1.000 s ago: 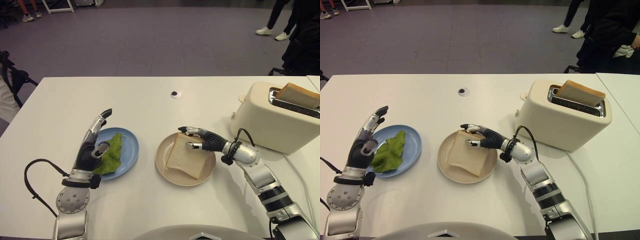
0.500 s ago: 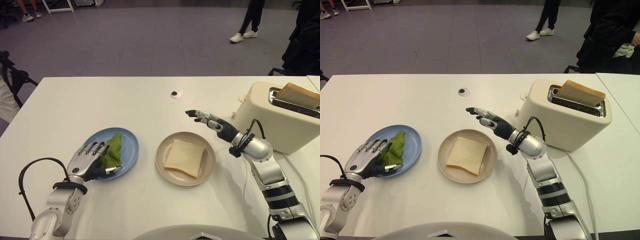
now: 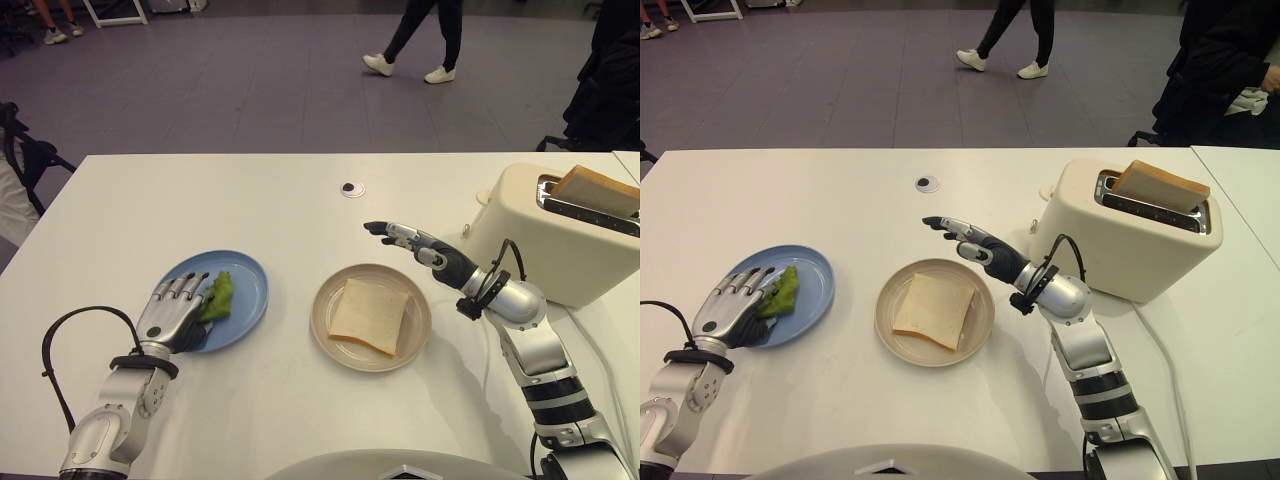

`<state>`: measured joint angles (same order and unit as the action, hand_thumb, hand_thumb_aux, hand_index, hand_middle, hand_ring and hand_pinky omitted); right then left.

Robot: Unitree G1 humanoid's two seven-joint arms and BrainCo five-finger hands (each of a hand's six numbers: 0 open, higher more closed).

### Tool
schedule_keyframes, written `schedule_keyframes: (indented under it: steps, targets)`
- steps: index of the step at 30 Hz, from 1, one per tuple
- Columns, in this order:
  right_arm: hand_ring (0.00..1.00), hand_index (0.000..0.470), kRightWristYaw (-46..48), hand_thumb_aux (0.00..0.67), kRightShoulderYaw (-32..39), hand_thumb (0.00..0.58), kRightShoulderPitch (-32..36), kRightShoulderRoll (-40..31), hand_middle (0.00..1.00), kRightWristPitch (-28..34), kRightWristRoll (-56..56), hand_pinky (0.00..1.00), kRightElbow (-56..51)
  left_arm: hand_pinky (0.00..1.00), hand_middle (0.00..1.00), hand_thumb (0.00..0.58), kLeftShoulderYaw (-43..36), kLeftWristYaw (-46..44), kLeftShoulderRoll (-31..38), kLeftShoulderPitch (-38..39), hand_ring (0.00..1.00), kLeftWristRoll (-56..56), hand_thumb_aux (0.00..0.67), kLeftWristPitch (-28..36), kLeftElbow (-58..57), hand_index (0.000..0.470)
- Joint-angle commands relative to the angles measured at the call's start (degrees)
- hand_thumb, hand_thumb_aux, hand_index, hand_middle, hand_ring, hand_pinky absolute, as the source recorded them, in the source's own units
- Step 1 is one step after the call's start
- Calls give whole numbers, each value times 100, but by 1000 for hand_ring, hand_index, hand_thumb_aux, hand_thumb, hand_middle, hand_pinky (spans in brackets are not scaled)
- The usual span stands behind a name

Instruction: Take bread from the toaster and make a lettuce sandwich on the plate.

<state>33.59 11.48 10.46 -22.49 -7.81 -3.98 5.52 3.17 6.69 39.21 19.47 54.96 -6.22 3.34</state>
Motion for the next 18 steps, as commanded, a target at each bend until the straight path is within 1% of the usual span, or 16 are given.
schedule_keyframes:
  steps: [1, 3, 6, 9, 12, 16, 18]
  targets:
    - [0, 0, 21, 0, -73, 0, -76, 9, 0, -22, -18, 0, -5, 0, 0, 580, 15, -48, 51, 218, 0, -63, 670, 7, 386, 470]
    - [0, 0, 1, 0, -148, 0, -99, -1, 0, -47, -50, 0, 22, 0, 0, 580, 195, 82, 41, 251, 0, -71, 670, 10, 837, 470]
    - [0, 0, -81, 0, -441, 0, -178, -28, 0, -71, -203, 0, 89, 0, 0, 580, 392, 293, -111, 219, 0, -123, 670, -89, 1702, 470]
    - [0, 0, -159, 0, -860, 0, -294, -82, 0, -107, -417, 0, 71, 0, 0, 580, 352, 247, -326, -86, 0, -218, 670, -138, 2454, 470]
    - [0, 0, -189, 0, -1151, 0, -396, -108, 0, -151, -543, 0, -46, 0, 0, 580, -376, -227, -829, -777, 0, -470, 670, -174, 2705, 470]
    - [0, 0, -177, 0, -1257, 0, -375, -79, 0, -242, -560, 0, -212, 0, 0, 580, -1689, -599, -1601, -1763, 0, -12, 670, -295, 2233, 470]
    - [0, 0, -195, 0, -1250, 0, -349, -39, 0, -300, -523, 0, -293, 0, 0, 580, -2135, -641, -1852, -2142, 0, 223, 670, -365, 1880, 470]
